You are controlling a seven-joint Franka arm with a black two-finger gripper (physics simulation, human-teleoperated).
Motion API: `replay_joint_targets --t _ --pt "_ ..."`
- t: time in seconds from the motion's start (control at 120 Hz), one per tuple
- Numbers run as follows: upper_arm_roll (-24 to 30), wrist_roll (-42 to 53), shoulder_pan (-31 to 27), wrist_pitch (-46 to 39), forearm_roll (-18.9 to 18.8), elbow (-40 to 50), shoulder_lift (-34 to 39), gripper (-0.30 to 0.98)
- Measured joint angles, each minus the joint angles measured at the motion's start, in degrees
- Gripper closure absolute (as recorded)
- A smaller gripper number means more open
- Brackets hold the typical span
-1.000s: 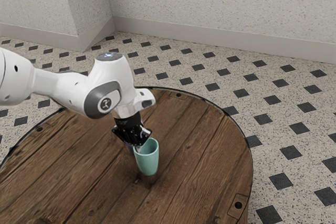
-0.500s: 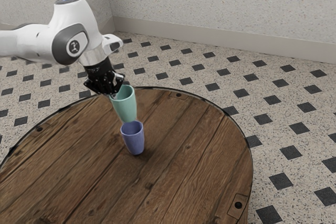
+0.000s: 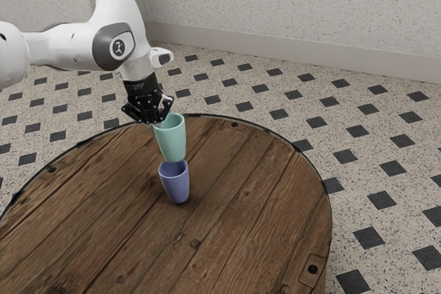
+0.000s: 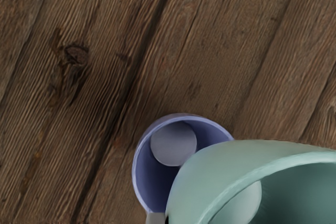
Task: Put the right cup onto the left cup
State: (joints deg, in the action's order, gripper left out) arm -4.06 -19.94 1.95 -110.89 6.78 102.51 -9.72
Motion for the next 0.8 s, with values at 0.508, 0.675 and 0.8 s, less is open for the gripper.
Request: replay_joint_targets --t 0.508,0.675,0.8 --pt "-0.5 0.2 -1.1 0.6 1.6 2.0 -1.4 0.78" --pt "-0.5 0.6 -1.1 0.3 1.5 1.5 -2.6 0.79" --pt "-0.5 0.8 -1.1 0.0 1.3 0.8 -2.9 0.79"
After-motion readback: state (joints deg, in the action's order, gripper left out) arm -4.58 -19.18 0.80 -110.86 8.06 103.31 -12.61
